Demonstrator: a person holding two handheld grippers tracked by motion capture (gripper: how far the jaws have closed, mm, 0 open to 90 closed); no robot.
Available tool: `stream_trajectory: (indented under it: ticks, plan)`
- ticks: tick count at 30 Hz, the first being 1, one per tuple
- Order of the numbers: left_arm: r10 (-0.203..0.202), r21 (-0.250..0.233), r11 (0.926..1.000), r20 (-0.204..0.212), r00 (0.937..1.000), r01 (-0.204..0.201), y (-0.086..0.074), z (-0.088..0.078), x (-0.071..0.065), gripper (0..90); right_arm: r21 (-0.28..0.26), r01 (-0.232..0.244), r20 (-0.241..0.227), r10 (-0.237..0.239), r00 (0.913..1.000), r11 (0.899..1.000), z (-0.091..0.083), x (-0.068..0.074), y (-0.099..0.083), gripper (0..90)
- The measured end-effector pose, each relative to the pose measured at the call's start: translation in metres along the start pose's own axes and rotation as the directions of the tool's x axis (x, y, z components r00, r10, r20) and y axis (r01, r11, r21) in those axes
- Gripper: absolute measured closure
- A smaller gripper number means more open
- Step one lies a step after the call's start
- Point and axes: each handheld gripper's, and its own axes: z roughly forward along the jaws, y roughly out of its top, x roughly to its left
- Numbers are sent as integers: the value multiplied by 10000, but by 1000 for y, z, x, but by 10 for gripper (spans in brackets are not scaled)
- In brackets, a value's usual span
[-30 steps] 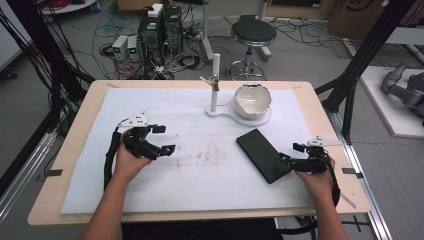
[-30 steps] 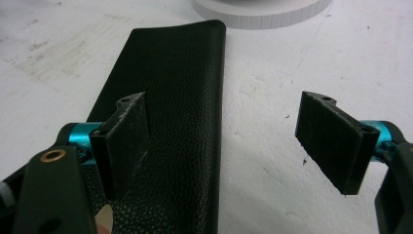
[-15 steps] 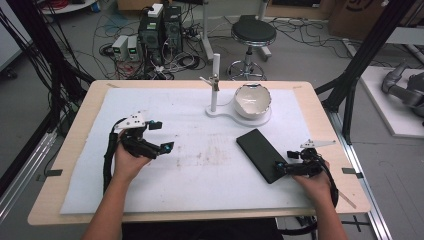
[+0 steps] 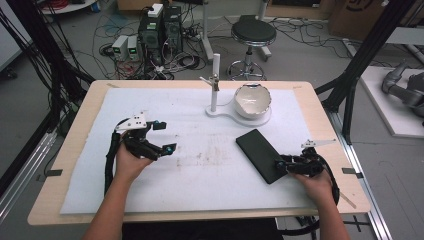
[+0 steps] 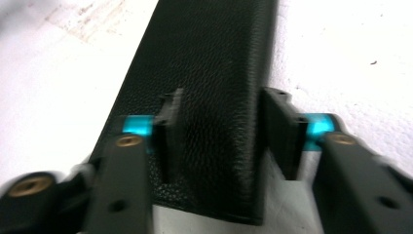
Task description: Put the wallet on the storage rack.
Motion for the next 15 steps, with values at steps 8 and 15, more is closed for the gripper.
stream_trajectory:
  ticks: [8,15]
  plan:
    - [-199,351,9992,77,9998,196,-1,6,-1,17,59,499,338,-501,9982,9987,-3,6,6,844]
    - [-587,478,9973,581,9966,560,-2,8,-2,53,-505,1921,537,-1894,9804,9801,-15,27,18,855]
